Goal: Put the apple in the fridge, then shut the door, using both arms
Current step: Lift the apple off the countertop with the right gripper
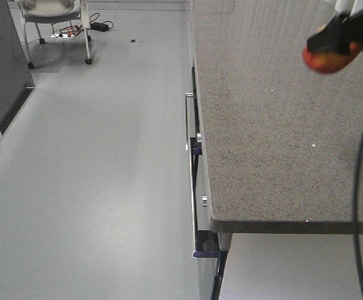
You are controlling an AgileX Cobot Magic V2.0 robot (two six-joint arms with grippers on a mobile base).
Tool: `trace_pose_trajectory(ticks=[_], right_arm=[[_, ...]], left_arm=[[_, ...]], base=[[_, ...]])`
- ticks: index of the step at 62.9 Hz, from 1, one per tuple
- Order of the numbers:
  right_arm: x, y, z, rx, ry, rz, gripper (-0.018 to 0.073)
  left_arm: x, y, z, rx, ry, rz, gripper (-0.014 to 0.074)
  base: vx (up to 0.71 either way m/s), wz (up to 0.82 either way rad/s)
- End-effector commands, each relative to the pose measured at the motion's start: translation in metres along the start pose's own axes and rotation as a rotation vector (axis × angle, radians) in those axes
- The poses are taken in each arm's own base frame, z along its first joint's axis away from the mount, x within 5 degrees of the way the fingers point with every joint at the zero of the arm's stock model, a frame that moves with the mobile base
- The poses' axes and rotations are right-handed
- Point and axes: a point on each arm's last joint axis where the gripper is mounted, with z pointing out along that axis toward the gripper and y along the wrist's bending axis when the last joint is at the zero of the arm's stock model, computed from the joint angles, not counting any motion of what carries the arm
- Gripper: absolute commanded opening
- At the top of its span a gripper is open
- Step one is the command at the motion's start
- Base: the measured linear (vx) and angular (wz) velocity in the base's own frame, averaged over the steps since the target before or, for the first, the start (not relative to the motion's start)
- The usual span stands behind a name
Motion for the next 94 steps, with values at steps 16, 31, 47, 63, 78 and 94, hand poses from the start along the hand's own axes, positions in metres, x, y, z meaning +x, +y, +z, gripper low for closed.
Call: trace_pose_trajectory(ticks=[16,31,47,63,78,94], right_arm=[[-0.017,0.070,-0.119,-0.047,-0.203,-0.145,-0.0010],[-0.008,0.087,-0.137,-0.117,-0.155,-0.163,-0.0007],[-0.001,0.096,-0.142,-0.195,-0.103,-0.164,-0.0006],[-0.001,0.097,-0.142,-0.197,-0.104,-0.164,-0.0006],[-0.001,0.097,-0.142,-0.197,-0.104,-0.164,-0.0006],[-0.002,0.097,-0.142,-0.198,-0.105,-0.164,-0.0006]], left_arm=[[0.003,-0.002,0.001,0.032,-0.051,-0.002,-0.0006],[0.003,-0.002,0.001,0.032,-0.051,-0.002,-0.0006],[0.003,-0.002,0.001,0.032,-0.051,-0.002,-0.0006],[0.003,-0.002,0.001,0.032,-0.051,-0.002,-0.0006],[0.003,-0.002,0.001,0.032,-0.051,-0.002,-0.0006],[0.003,-0.002,0.001,0.032,-0.051,-0.002,-0.0006]], base=[[0.00,0.00],[0.00,0.00],[0.00,0.00],[0.00,0.00],[0.00,0.00],[0.00,0.00]])
